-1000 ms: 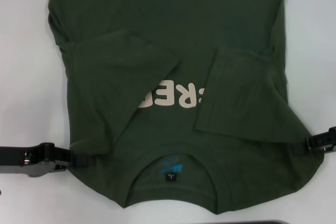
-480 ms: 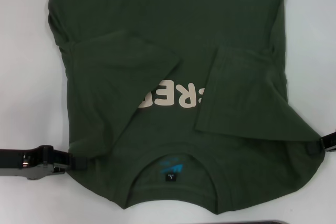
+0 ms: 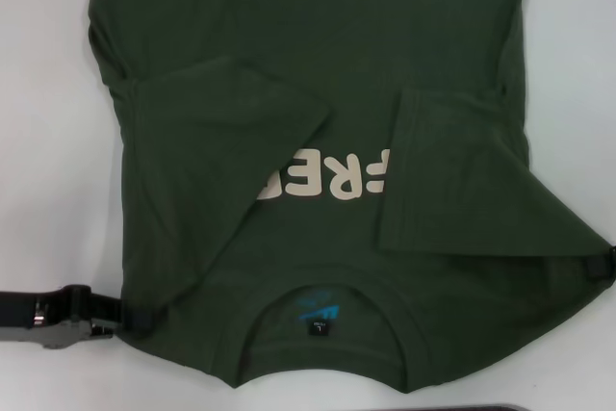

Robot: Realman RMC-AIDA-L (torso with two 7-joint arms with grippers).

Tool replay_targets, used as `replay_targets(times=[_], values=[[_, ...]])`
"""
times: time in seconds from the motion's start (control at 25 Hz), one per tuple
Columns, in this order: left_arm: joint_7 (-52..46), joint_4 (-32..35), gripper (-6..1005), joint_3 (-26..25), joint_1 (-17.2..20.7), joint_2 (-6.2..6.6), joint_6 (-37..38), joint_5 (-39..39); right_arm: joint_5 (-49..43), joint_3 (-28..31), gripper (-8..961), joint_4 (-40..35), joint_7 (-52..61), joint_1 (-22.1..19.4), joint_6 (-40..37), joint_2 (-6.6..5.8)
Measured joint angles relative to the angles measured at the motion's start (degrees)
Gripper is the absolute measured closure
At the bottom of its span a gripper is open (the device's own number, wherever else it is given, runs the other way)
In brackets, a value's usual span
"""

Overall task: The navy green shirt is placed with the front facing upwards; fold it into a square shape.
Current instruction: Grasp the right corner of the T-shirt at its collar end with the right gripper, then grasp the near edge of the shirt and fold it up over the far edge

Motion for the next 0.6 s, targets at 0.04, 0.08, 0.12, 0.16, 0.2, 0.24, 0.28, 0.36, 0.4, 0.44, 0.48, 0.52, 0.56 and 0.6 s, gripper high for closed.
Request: replay_targets(times=[0.04, 0.08, 0.12, 0.16, 0.2, 0.24, 0.28, 0.36, 0.4, 0.44, 0.48, 0.52, 0.56, 0.6], values=[[0.0, 0.05, 956, 0.03, 0.22, 0.05, 0.2, 0.14, 0.0, 0.02, 951, 0.0, 0.02, 0.0, -0.08, -0.06], [0.0, 0.07, 956, 0.05, 0.39, 0.11, 0.4, 0.32, 0.0, 0.03, 951, 0.0, 0.05, 0.0, -0.17, -0.14], [0.01, 0.09, 956, 0.06, 0.59, 0.2, 0.64, 0.55, 0.0, 0.0, 951, 0.0, 0.09, 0.0, -0.29, -0.23], [0.03, 0.15, 956, 0.11, 0.73, 0.26, 0.95, 0.94, 0.0, -0.08, 951, 0.0, 0.11, 0.01, -0.35, -0.34], [0.06, 0.21, 956, 0.14, 0.86, 0.31, 1.27, 1.33, 0.0, -0.19, 951, 0.0, 0.13, 0.02, -0.41, -0.46], [0.12, 0.25, 956, 0.2, 1.04, 0.33, 1.63, 1.84, 0.0, -0.28, 951, 0.0, 0.16, 0.02, -0.48, -0.61], [0.13, 0.31, 956, 0.19, 1.15, 0.33, 1.86, 2.37, 0.0, -0.29, 951, 0.0, 0.18, 0.02, -0.63, -0.78], [0.14, 0.38, 956, 0.19, 1.33, 0.33, 2.05, 3.0, 0.0, -0.29, 950, 0.0, 0.2, -0.02, -1.0, -1.1], [0.15, 0.4, 956, 0.18, 1.42, 0.33, 2.14, 3.24, 0.0, -0.29, 950, 0.0, 0.21, -0.06, -1.2, -1.24], [0.15, 0.42, 956, 0.19, 1.48, 0.33, 2.22, 3.35, 0.0, -0.3, 950, 0.0, 0.21, -0.12, -1.45, -1.35], [0.16, 0.43, 956, 0.2, 1.5, 0.34, 2.33, 3.43, -0.01, -0.32, 950, 0.0, 0.21, -0.21, -1.72, -1.44], [0.16, 0.42, 956, 0.2, 1.51, 0.36, 2.45, 3.48, -0.06, -0.31, 950, -0.09, 0.21, -0.32, -1.98, -1.5], [0.16, 0.42, 956, 0.2, 1.49, 0.42, 2.55, 3.49, -0.07, -0.3, 950, -0.2, 0.21, -0.36, -2.09, -1.53], [0.16, 0.42, 956, 0.2, 1.43, 0.45, 2.58, 3.5, -0.1, -0.29, 950, -0.42, 0.21, -0.43, -2.23, -1.53]])
